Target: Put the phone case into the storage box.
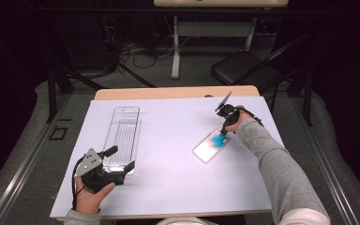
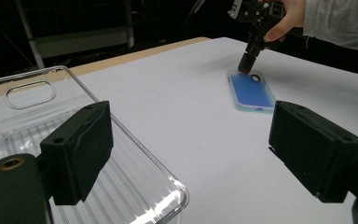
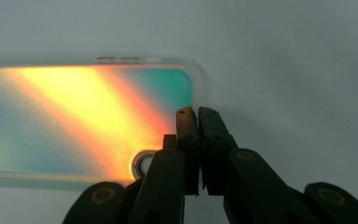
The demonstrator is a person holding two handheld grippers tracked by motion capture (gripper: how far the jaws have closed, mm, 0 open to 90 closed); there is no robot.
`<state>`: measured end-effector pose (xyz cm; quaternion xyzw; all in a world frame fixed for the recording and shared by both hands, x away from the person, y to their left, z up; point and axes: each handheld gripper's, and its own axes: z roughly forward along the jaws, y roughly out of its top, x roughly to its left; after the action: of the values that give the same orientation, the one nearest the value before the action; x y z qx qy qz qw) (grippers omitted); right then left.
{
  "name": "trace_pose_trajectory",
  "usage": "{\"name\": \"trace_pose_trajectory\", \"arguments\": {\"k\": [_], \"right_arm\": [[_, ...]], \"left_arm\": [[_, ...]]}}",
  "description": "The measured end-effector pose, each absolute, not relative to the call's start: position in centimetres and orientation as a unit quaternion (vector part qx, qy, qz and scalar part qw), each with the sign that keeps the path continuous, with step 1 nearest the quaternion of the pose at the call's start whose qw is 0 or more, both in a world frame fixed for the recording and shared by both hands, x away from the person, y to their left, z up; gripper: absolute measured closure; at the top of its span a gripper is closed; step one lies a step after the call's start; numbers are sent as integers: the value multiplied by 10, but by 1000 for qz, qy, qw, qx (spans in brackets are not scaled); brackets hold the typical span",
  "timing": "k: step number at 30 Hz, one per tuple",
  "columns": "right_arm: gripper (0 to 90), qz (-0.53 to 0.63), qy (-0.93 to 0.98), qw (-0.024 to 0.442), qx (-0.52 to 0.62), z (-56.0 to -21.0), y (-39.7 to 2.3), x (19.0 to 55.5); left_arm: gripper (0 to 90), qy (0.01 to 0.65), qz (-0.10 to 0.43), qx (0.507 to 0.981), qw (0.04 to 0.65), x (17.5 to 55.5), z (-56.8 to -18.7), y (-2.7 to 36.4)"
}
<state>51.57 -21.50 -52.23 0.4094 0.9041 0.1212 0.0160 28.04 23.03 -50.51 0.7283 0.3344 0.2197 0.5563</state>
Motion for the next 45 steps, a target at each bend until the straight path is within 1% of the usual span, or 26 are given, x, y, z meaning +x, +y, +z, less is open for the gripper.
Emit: {"name": "trace_pose_trajectory", "arguments": {"k": [31, 45], "right_arm": [[880, 125, 904, 0, 409, -517, -219, 514], [880, 131, 906, 14, 402, -504, -219, 504]], "left_arm": [[138, 334, 219, 728, 557, 280, -505, 230], [150, 331, 220, 730, 556, 279, -503, 229]]}}
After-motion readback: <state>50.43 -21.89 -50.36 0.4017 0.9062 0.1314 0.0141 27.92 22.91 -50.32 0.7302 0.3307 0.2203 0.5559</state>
